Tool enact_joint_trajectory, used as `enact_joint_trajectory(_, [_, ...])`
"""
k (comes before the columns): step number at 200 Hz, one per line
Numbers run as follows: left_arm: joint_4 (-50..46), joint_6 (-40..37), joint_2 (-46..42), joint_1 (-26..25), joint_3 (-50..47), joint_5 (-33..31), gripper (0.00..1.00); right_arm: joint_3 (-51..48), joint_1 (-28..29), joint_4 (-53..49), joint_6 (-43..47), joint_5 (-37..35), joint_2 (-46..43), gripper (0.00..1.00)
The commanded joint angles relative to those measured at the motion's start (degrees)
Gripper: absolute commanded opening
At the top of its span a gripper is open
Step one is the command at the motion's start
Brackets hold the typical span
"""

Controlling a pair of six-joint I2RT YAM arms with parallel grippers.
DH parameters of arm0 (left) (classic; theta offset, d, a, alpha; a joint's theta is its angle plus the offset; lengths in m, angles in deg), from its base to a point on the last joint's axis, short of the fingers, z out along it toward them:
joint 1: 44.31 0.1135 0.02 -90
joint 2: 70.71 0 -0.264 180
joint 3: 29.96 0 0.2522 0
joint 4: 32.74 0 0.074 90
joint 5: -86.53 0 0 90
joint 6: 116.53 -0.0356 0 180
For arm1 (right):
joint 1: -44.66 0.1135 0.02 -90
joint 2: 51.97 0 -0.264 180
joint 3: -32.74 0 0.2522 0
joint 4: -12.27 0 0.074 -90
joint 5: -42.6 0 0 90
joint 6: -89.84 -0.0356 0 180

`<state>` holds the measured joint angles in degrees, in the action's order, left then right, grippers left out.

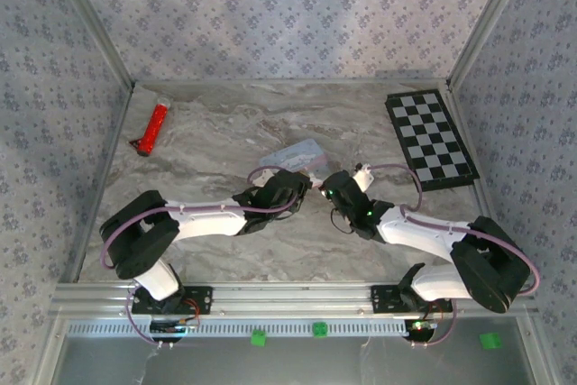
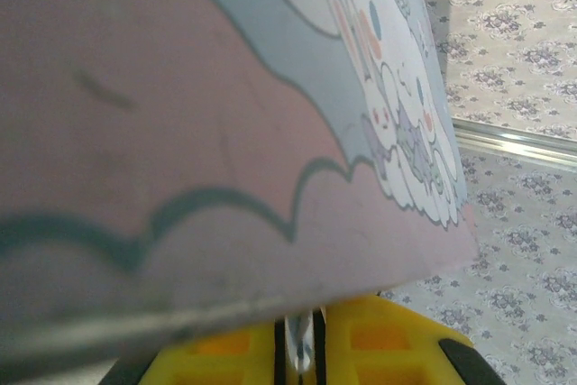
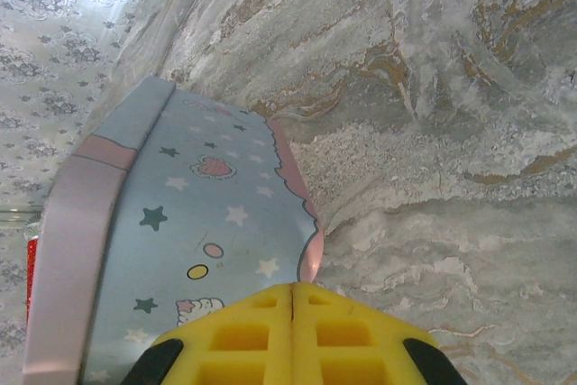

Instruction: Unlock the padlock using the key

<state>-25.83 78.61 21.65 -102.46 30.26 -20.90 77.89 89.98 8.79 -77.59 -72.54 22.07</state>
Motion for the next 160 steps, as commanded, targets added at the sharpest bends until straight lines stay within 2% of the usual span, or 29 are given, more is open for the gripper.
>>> enact_joint_trajectory(1, [-0.06, 1.51, 0.11, -0.2, 2.73, -2.04, 0.0, 1.24, 0.47, -2.08, -1.49, -2.45, 0.71, 0.0])
enact_joint_trajectory(160, [-0.73, 1.64, 0.36, -0.82, 2.89, -1.89, 0.0, 2.18, -0.85, 0.34, -2.9, -0.13, 1.87, 0.0])
